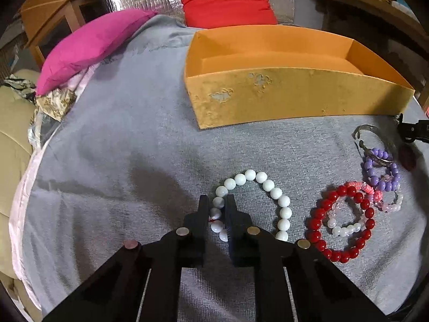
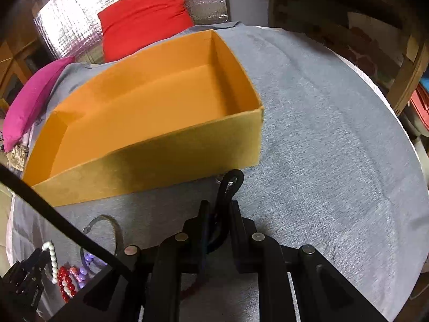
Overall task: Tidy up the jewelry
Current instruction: 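Grasp the white pearl bracelet with the left gripper while the right gripper grasps the black hair tie, then carry both items into the orange box and open both grippers to release them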
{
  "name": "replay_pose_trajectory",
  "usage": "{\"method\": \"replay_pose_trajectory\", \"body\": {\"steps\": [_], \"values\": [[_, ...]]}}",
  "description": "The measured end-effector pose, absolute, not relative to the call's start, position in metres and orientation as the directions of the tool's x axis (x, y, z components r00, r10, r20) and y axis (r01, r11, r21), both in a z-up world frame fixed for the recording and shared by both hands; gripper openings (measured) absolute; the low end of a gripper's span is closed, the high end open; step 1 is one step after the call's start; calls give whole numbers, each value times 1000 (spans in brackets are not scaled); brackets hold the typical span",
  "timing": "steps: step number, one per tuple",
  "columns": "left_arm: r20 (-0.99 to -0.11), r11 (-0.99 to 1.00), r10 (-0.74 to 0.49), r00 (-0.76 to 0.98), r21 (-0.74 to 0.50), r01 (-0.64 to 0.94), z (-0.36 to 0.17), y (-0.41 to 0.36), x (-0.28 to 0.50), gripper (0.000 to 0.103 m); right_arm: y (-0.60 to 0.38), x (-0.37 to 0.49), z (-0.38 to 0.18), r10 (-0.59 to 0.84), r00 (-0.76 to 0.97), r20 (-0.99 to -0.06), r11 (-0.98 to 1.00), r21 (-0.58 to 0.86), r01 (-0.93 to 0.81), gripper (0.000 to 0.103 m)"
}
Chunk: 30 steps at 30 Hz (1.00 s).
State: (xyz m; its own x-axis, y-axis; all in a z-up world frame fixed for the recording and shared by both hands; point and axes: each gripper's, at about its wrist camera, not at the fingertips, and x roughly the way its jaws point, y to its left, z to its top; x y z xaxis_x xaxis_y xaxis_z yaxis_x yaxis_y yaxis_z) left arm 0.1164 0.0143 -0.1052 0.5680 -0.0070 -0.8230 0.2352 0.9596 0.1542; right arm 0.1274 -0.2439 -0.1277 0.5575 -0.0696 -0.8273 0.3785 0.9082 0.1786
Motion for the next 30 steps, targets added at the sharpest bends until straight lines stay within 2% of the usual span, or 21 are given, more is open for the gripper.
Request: {"method": "replay_pose_trajectory", "body": {"steps": [2, 13, 30], "values": [[-809, 961, -11, 587, 155, 231, -100, 13, 111, 9, -241, 125, -128, -65, 561, -825, 910, 182, 373, 15], [-731, 963, -8, 683, 179, 203, -71, 6, 85, 9, -235, 106, -113, -1, 635, -773, 917, 252, 309, 15], [-675, 966, 8, 738, 196, 169, -48, 9, 83, 9, -197, 95, -87, 89, 731, -676, 936, 308, 172, 15]]}}
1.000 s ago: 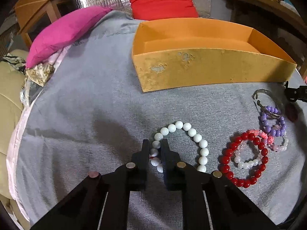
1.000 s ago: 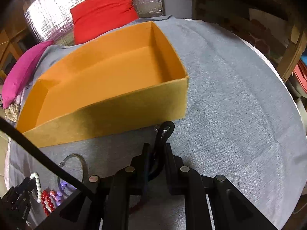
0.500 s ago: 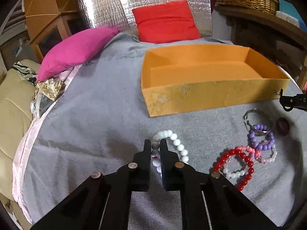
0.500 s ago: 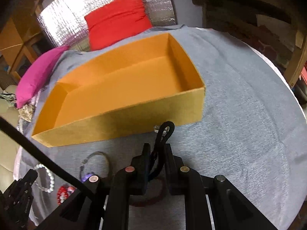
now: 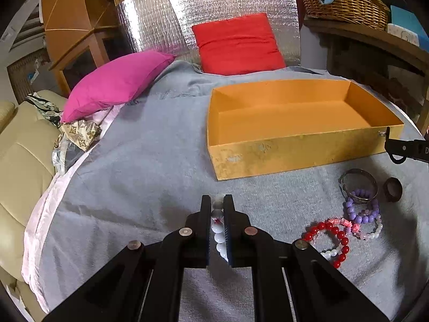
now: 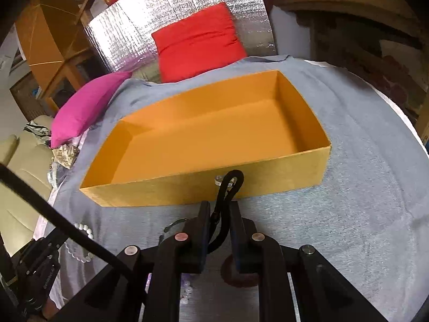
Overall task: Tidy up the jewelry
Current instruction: 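Carry both items into the orange box and open both grippers to release them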
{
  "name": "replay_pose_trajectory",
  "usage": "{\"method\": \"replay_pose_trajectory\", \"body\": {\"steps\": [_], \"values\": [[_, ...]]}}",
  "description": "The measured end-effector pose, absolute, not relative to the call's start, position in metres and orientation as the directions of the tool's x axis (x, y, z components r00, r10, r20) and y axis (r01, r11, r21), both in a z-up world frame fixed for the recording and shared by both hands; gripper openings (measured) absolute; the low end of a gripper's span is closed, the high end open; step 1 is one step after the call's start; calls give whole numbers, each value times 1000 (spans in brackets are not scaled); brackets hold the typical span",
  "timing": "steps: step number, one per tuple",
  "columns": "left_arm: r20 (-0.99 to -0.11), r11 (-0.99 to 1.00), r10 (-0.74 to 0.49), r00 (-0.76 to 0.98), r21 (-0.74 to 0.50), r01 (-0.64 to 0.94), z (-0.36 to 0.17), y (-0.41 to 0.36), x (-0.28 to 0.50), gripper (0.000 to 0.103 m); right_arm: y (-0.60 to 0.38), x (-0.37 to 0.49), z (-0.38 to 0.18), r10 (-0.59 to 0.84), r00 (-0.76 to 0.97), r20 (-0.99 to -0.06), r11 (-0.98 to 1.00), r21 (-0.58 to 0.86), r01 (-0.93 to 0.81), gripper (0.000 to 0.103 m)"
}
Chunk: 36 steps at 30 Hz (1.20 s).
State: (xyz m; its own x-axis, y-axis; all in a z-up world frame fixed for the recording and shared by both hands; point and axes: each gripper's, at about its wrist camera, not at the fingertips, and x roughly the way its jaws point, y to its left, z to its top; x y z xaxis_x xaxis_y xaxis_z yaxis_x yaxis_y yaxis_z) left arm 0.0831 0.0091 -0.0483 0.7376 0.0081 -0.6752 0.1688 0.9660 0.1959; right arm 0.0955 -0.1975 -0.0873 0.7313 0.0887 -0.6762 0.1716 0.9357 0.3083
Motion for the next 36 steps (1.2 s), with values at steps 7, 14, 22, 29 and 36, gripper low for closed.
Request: {"method": "replay_pose_trajectory", "body": {"steps": [7, 14, 22, 29, 36], "values": [[-662, 967, 17, 749, 200, 155, -43, 10, 84, 9, -195, 98, -88, 93, 740, -666, 935, 314, 165, 15], [-644, 971, -6, 765, 179, 159, -32, 6, 84, 9, -196, 95, -78, 112, 773, -625, 930, 340, 141, 15], [-622, 970, -173, 764, 28, 243, 13, 10, 92, 9, -198, 92, -58, 156, 838, -522, 922, 382, 66, 15], [-568, 969, -215, 794, -24, 245, 50, -4, 128, 9, -208, 108, -48, 164, 879, -449, 901, 430, 51, 15], [-592, 961, -257, 764, -74, 266, 23, -32, 175, 9, -214, 142, -60, 200, 860, -469, 874, 482, 60, 15]]}}
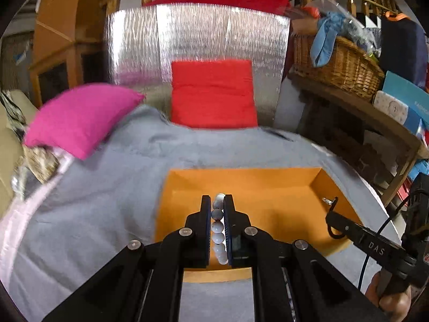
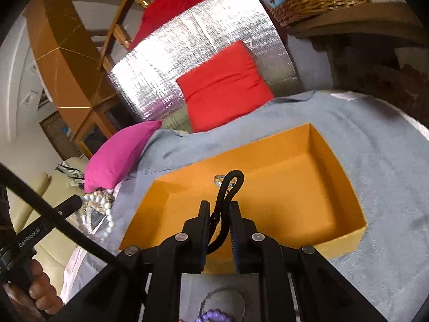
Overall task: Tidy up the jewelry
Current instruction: 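Carry both items into the orange box and open both grippers to release them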
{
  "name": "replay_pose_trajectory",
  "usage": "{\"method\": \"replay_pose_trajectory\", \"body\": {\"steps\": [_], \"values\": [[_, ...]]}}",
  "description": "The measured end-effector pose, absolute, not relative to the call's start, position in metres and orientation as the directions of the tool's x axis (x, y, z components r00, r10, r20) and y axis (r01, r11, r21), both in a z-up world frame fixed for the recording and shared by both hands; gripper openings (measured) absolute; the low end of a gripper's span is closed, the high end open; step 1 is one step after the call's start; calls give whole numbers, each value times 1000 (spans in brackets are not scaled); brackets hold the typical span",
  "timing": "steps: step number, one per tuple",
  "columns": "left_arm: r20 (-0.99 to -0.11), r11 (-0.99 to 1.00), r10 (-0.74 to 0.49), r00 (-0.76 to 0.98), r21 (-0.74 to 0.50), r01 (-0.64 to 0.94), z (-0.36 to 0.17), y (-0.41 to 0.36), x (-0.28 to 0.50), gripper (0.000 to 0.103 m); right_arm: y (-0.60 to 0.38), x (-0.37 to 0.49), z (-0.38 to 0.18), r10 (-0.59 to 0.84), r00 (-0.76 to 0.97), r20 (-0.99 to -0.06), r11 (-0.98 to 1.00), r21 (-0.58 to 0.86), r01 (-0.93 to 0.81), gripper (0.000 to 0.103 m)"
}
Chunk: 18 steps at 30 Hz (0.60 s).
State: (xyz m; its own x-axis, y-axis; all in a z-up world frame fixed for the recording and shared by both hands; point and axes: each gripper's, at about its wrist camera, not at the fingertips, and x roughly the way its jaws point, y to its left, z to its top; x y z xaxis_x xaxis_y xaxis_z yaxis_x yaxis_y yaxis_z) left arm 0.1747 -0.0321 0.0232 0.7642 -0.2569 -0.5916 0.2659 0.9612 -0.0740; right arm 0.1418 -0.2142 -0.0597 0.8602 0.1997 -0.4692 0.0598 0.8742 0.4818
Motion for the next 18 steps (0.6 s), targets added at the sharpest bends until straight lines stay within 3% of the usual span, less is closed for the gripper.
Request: {"method": "replay_pose_trajectory", "body": {"steps": [7, 9, 11, 12, 13, 18], "values": [[-675, 965, -232, 700, -71, 251, -17, -44, 207, 10, -200, 165, -74, 216, 829, -516, 888, 457, 54, 19], [-685, 965, -234, 690, -76, 253, -21, -43, 208, 16, -198, 167, -75, 211, 828, -520, 890, 453, 58, 19], [-696, 969, -222, 683, -79, 234, -23, -41, 207, 43, -198, 168, -75, 202, 827, -524, 890, 450, 68, 33], [-690, 971, -216, 690, -79, 225, -22, -38, 203, 47, -200, 167, -75, 201, 824, -530, 887, 456, 77, 53], [-683, 972, -215, 698, -78, 223, -19, -36, 199, 48, -202, 164, -73, 196, 830, -522, 883, 462, 82, 62], [-667, 978, -182, 722, -47, 202, -11, -27, 176, 52, -215, 136, -52, 167, 873, -458, 878, 473, 80, 62]]}}
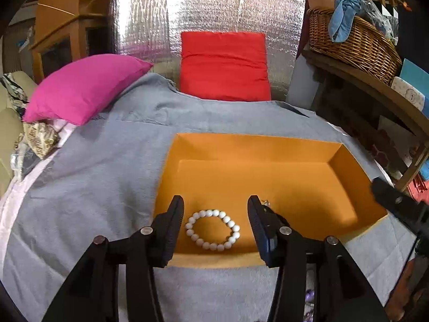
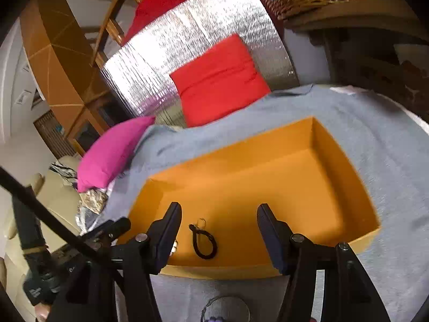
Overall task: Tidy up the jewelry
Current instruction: 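Carry both items into the orange box and open both grippers to release them, then move the left gripper to the red bead bracelet while the right gripper approaches the silver bangle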
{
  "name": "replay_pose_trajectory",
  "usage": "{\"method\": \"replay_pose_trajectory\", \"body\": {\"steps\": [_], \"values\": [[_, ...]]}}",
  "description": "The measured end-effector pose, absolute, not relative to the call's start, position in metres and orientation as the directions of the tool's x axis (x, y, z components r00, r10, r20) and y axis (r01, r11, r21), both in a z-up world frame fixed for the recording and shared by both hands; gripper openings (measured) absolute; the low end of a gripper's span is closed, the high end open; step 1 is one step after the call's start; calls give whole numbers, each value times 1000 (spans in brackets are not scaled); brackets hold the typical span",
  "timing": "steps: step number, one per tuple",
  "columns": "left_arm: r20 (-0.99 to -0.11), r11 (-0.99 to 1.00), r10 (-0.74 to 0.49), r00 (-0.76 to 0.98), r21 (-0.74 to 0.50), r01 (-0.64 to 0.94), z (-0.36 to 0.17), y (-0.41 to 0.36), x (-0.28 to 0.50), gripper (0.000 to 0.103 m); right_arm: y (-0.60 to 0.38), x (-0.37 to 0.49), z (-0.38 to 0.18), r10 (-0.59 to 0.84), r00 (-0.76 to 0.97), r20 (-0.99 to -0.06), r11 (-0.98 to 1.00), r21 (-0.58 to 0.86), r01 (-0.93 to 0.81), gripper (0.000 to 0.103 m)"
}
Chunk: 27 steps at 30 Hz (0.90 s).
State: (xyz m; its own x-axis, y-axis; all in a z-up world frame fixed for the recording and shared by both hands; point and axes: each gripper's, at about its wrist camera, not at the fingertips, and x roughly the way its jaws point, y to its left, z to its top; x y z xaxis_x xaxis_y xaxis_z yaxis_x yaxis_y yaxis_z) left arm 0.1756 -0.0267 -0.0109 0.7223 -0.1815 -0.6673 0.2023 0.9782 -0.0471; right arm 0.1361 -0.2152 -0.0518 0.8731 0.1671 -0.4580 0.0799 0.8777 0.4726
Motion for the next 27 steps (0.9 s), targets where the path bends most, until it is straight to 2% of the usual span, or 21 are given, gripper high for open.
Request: {"method": "replay_pose_trajectory", "body": {"steps": [4, 7, 16, 19, 23, 25, 27], "values": [[-668, 984, -135, 732, -3, 178, -11, -20, 156, 60, -223, 115, -42, 139, 882, -451, 889, 449, 90, 62], [-682, 983, -115, 722, 29, 184, -17, -14, 133, 62, -227, 100, -42, 135, 865, -484, 899, 426, 98, 62], [-759, 975, -104, 643, 50, 217, -51, 5, 71, 62, -242, 42, -56, 147, 815, -560, 916, 389, 102, 62], [-757, 960, -131, 640, 65, 273, -54, -2, 51, 63, -247, 28, -64, 192, 801, -567, 894, 437, 96, 62], [-774, 936, -169, 611, 69, 346, -62, -14, 42, 63, -246, 23, -77, 320, 769, -553, 827, 560, 58, 60], [-785, 928, -178, 594, 68, 367, -67, -19, 45, 63, -241, 32, -84, 375, 747, -548, 799, 600, 39, 53], [-798, 920, -201, 568, 45, 389, -69, -25, 49, 63, -234, 45, -93, 418, 721, -552, 769, 638, 43, 52]]}}
